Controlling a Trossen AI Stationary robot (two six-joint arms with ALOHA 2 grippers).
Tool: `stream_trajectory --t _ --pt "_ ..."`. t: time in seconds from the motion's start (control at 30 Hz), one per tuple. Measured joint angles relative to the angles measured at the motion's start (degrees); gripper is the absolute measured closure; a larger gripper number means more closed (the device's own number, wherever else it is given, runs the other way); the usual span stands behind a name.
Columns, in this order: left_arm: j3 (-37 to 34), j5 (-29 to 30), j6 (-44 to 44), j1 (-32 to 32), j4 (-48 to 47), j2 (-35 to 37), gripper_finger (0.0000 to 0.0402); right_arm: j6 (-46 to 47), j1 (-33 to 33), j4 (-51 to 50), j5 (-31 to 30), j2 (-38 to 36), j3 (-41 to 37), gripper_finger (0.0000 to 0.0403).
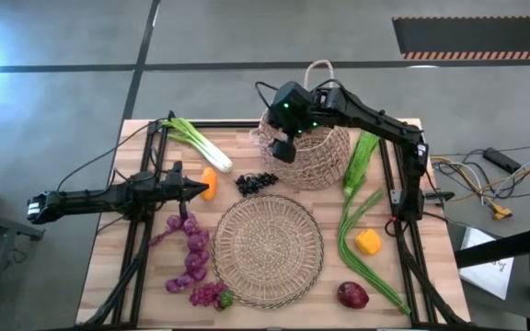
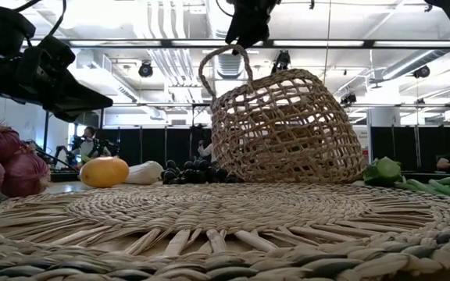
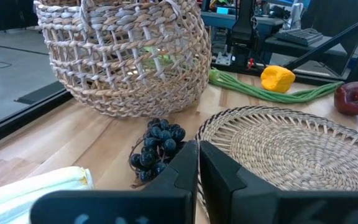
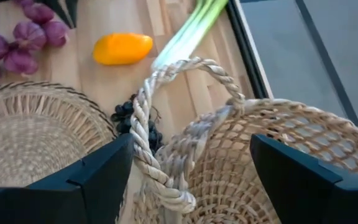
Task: Build produce basket
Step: Put the basket on the basket mat
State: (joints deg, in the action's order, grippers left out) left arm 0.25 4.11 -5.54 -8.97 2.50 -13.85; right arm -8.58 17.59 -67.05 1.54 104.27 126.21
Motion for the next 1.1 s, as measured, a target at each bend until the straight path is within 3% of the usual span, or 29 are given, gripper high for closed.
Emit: stream_trajectory --t 0.23,0.53,0.7,0.97,1.1 --pt "0.0 0.0 0.0 0.0 0.0 0.0 0.0402 0.3 -0.2 -1.3 1.7 -1.1 0.0 0.0109" --pt "0.0 0.0 0.0 0.0 0.0 0.0 0.0402 1.5 -0.2 0.5 -0.2 1.5 0.0 0.0139" --pt "0.0 0.0 0.0 0.0 0.0 0.0 0.0402 2.3 -0.9 2.7 -1.9 2.4 0.0 0.0211" --pt "0.0 0.0 0.0 0.0 0.0 0.0 0.0402 3.6 -2.9 4.3 -12.3 1.2 1.3 0.0371" --pt "0.0 0.0 0.0 0.0 0.0 0.0 0.0402 2.9 -4.3 4.2 -15.6 1.1 4.3 0.0382"
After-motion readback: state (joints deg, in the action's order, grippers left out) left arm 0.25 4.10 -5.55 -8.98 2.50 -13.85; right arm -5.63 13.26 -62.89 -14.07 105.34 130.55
